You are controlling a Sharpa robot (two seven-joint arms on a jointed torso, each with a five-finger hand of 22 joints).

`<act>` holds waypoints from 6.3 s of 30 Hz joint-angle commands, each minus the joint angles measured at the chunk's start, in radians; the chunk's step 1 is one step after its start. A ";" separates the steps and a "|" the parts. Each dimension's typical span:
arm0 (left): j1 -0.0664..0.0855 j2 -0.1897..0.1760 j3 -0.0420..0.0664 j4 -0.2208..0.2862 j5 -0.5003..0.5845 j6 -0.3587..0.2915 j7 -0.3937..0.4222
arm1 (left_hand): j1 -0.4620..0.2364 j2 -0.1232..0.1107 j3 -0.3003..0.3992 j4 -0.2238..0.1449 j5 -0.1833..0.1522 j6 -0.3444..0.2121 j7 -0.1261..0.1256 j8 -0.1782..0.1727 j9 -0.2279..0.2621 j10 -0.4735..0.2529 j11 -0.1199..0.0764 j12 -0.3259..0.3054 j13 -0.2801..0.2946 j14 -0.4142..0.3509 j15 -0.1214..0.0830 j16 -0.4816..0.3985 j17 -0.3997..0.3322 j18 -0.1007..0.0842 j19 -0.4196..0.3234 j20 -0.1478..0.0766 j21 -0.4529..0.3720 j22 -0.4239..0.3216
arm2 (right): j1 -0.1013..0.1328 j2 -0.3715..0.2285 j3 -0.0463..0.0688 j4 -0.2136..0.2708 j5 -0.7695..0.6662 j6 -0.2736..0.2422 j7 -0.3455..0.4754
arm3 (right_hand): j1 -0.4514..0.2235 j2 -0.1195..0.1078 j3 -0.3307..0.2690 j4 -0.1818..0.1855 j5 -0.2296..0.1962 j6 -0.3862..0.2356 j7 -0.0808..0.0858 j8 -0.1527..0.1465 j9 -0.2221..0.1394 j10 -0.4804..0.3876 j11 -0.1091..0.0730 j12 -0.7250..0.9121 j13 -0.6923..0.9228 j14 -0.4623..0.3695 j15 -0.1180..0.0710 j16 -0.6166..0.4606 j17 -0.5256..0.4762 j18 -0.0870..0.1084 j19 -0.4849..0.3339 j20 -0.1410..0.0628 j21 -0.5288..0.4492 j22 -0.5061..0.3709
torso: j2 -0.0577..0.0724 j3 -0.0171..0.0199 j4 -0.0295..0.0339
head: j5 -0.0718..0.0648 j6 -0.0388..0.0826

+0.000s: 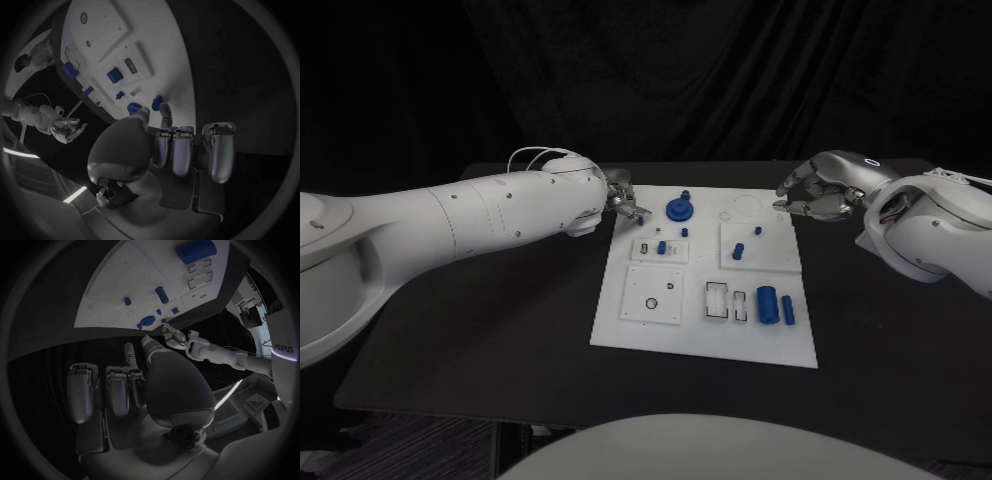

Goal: Assemble the parts on the task board

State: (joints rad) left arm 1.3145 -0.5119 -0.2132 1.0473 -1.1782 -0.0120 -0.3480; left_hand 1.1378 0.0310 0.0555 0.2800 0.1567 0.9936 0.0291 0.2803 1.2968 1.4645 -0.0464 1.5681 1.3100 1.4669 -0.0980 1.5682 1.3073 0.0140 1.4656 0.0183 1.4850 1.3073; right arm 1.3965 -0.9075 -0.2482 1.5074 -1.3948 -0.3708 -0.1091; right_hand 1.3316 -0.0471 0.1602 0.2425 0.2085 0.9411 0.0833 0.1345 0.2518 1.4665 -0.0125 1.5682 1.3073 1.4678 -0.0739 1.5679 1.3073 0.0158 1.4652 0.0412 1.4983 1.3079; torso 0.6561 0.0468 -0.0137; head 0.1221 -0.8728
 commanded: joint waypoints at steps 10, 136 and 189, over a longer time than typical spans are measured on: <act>-0.003 0.009 0.001 -0.010 -0.004 0.012 0.026 | 0.015 0.000 0.003 -0.007 0.021 -0.012 0.001 -0.013 -0.003 0.106 0.008 0.003 0.261 0.104 0.011 0.003 0.263 0.017 0.029 0.007 -0.008 0.183 | -0.002 -0.001 0.001 0.002 -0.002 0.007 -0.018 | 0.009 0.003 0.002 -0.009 0.004 0.005 0.001 -0.008 -0.002 0.104 0.004 0.003 0.264 0.103 0.007 0.003 0.263 0.007 0.057 0.005 -0.006 0.233 | 0.000 -0.0005 0.0001 | 0.001 0.000; -0.042 -0.172 0.000 0.317 0.059 -0.087 -0.019 | 0.075 -0.055 0.222 -0.062 0.329 0.032 -0.009 -0.066 -0.029 0.106 0.000 0.003 0.261 0.104 0.006 0.003 0.263 0.019 0.026 0.004 -0.021 0.191 | -0.007 -0.012 0.001 -0.001 -0.002 0.042 -0.038 | 0.027 0.014 0.013 -0.030 0.005 0.008 0.000 -0.014 -0.005 0.104 0.003 0.003 0.264 0.103 0.006 0.003 0.263 0.008 0.054 0.004 -0.011 0.231 | 0.000 -0.0002 0.0010 | 0.010 0.000; -0.065 -0.166 0.000 0.310 0.058 -0.085 0.000 | -0.008 -0.057 0.209 -0.015 0.066 0.026 0.007 -0.104 -0.067 0.106 0.012 0.003 0.261 0.104 0.015 0.003 0.263 0.021 0.020 0.011 -0.033 0.189 | -0.010 -0.011 0.001 -0.001 -0.002 0.069 -0.053 | 0.034 0.025 0.021 -0.041 0.005 0.013 0.000 -0.014 -0.005 0.104 0.003 0.003 0.264 0.103 0.006 0.003 0.263 0.010 0.050 0.004 -0.018 0.229 | -0.001 0.0002 0.0001 | 0.013 0.000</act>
State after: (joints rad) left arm 1.2549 -0.6800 -0.2115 1.3581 -1.1175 -0.1033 -0.3668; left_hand 1.1342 -0.0268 0.2652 0.2643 0.2262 1.0193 0.0280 0.1789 1.2315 1.4647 -0.0393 1.5681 1.3100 1.4635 -0.0875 1.5682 1.3074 0.0229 1.4654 0.0254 1.4543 1.3074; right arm 1.3894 -0.9173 -0.2482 1.5060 -1.3947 -0.3093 -0.1390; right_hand 1.3611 -0.0264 0.1835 0.2080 0.2085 0.9482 0.0835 0.1256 0.2481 1.4665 -0.0125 1.5681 1.3079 1.4678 -0.0739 1.5679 1.3073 0.0158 1.4652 0.0412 1.4867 1.3080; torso 0.6555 0.0465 -0.0128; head 0.1346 -0.8728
